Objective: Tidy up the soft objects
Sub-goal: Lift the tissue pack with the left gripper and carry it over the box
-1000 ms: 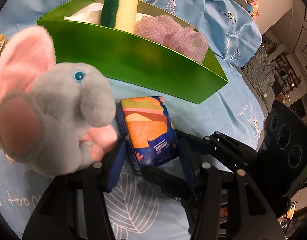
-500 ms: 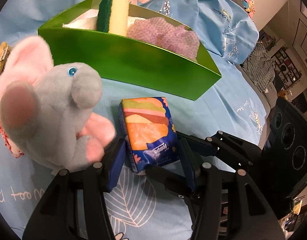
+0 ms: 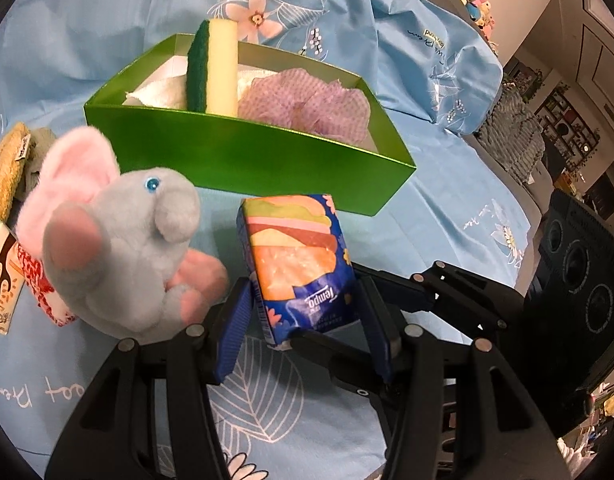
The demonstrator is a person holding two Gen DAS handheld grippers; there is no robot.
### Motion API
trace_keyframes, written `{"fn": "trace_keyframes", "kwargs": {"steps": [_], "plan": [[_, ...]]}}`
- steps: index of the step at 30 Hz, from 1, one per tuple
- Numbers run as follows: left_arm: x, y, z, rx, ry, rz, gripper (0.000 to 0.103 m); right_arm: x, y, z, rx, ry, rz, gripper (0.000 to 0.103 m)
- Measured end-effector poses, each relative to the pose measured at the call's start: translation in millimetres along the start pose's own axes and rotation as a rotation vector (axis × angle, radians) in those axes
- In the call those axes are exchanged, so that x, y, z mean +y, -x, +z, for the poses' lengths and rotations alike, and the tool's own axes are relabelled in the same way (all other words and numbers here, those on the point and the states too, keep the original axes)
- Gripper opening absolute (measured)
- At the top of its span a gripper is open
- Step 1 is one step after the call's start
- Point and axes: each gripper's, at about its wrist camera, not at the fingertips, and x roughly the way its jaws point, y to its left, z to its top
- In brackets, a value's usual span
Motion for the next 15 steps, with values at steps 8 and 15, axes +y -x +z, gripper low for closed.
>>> {"fn": "trace_keyframes", "kwargs": {"steps": [8,15], "plan": [[-3.6,2.9,2.2,-0.017,-0.011,0.003,0.052,1.3,3.0,2.1,-0.018,0.004,-0.002,0.05],[-7.5,8.6,0.2,-0.039,-0.03,0.016,0.052,3.0,6.7,1.9,-0.037,0.017,-0.005,0.05]]}}
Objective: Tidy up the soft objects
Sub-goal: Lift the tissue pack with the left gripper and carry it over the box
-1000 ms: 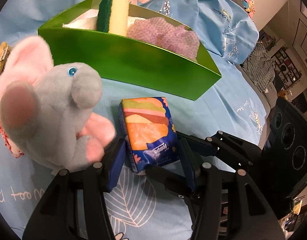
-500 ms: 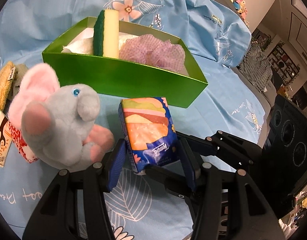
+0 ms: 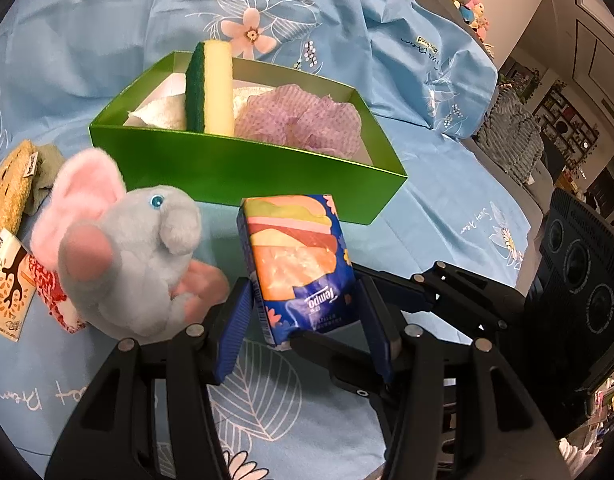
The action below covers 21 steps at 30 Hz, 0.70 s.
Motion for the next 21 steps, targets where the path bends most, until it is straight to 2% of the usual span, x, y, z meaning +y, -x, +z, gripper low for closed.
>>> {"fn": "trace_keyframes", "kwargs": {"steps": [21], "plan": [[-4.3,3.0,1.6,-0.018,-0.013,0.005,0.052,1.0,5.0,2.4,-0.029,0.015,-0.004,0.05]]}}
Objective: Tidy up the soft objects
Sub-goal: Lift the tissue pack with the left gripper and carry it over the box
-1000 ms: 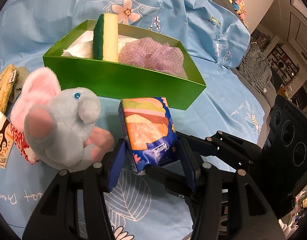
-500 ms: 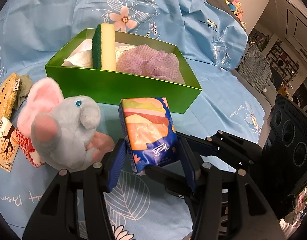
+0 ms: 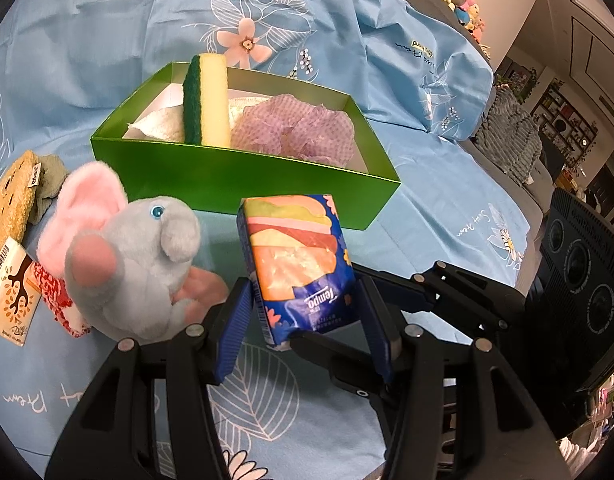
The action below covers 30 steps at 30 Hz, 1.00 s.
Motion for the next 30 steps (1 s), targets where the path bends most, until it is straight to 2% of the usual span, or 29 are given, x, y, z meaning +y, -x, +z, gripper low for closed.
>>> {"fn": "trace_keyframes", "kwargs": {"steps": [30], "plan": [[-4.8,8.5,2.7,-0.03,-0.022,0.015,0.053,1.6,4.0,4.9,-0.031,0.016,-0.006,0.05]]}}
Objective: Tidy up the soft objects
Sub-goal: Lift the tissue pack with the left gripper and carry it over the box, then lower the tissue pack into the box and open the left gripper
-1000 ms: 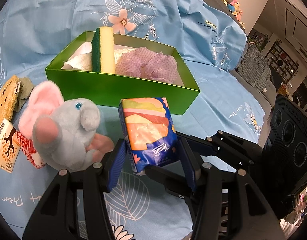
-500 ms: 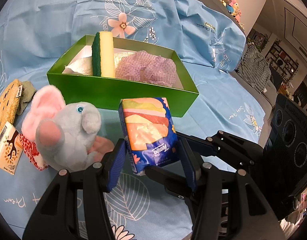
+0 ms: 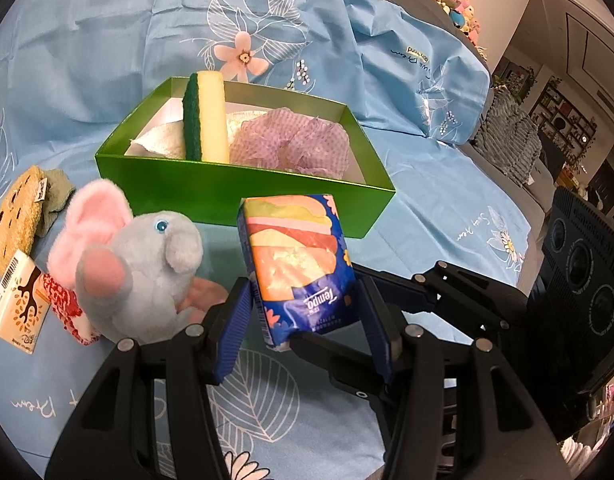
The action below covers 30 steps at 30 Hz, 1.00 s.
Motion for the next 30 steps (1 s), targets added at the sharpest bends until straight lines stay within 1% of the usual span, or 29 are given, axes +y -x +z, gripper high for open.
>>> {"fn": "trace_keyframes", "kwargs": {"steps": [8,16,19,23,26,28,30], "plan": [[-3.8,6.0,5.6,-0.028,-0.008,0.007,0.055,2.9,1.7,4.9,-0.032,0.018,-0.009,0.05],[-8.0,9.8,19.0,-0.057,-0.02,0.011,0.055,3.0,5.1,10.3,-0.074,0.028,-0.017,0.05],[-6.6,11.8,31.1,-0.082,-0.02,0.01,0.055,1.8,5.9,17.5,-0.099,0.039,-0.024,0.05],[-4.4,7.5,53.0,-0.08,-0.044,0.024,0.055,-4.6,3.8,30.0,-0.145,0.047,-0.031,0.049],[-1.2,-0.6,73.2,-0.064,-0.049,0.02,0.055,-15.3,-0.3,41.5,-0.183,0.019,-0.013,0.049],[-0.2,-9.3,87.2,-0.045,-0.053,0.016,0.055,-20.5,-1.8,47.4,-0.205,0.002,-0.023,0.049],[-2.5,-16.7,94.5,-0.03,-0.07,0.024,0.055,-29.9,-5.2,52.7,-0.219,-0.036,-0.028,0.049]]}}
